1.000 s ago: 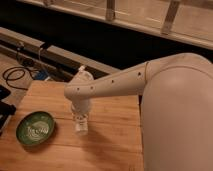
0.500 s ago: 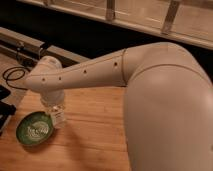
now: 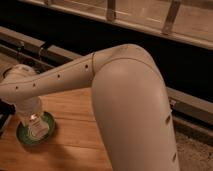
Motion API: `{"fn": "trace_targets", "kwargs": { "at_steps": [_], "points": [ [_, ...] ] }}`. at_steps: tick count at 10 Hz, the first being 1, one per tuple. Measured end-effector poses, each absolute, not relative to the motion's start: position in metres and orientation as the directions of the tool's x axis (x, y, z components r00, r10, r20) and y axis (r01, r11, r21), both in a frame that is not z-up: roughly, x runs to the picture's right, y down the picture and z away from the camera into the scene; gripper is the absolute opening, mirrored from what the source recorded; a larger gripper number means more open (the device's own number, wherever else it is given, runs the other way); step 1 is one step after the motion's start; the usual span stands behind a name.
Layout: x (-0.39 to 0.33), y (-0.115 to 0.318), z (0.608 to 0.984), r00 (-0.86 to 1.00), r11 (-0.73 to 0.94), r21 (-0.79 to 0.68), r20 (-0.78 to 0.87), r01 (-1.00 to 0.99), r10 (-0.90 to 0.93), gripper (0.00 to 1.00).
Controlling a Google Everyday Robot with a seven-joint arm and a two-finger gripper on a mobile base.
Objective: Place the bottle in the ceramic bowl
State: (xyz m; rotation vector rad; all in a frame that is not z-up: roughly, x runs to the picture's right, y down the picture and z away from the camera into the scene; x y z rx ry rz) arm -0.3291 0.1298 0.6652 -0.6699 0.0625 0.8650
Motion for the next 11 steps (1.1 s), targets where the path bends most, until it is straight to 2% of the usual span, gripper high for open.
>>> {"fn": "trace_targets", "kwargs": {
  "at_steps": [4,7,11],
  "points": [
    [-0.3284,0.1296,0.6654,0.659,0.457,-0.519,-0.314,-0.722,0.684,0.50],
    [-0.3295,0.1306,0.6649,0.660,0.458,-0.520,-0.314,-0.721,0.682,0.78],
    [-0.3291,0.1304,0.6651,0.659,0.457,-0.520,-0.315,-0.722,0.683,0.80]
  ]
}}
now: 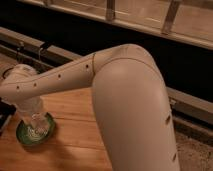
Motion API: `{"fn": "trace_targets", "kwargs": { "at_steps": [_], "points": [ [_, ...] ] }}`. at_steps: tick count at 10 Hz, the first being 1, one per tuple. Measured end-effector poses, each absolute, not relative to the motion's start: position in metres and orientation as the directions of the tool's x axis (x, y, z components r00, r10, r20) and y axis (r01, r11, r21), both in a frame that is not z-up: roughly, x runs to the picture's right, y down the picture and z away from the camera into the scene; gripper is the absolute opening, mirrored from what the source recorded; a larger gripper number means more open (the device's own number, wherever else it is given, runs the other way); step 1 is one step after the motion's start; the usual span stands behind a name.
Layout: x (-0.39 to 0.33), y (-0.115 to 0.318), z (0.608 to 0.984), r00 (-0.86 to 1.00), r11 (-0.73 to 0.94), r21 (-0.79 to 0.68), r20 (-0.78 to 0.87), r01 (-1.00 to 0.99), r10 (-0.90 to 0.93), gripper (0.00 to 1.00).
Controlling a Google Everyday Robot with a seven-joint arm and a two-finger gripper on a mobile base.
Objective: Place the bottle in the ceramic bowl
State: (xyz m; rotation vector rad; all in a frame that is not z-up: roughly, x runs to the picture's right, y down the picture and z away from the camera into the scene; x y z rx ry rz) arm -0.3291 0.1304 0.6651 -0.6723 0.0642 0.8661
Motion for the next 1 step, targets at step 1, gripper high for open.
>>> {"fn": "trace_targets", "kwargs": {
  "at_steps": [1],
  "points": [
    [-0.3289,0.1304,0.6651,0.659,0.457,-0.520,-0.315,-0.722,0.683,0.80]
  ]
}}
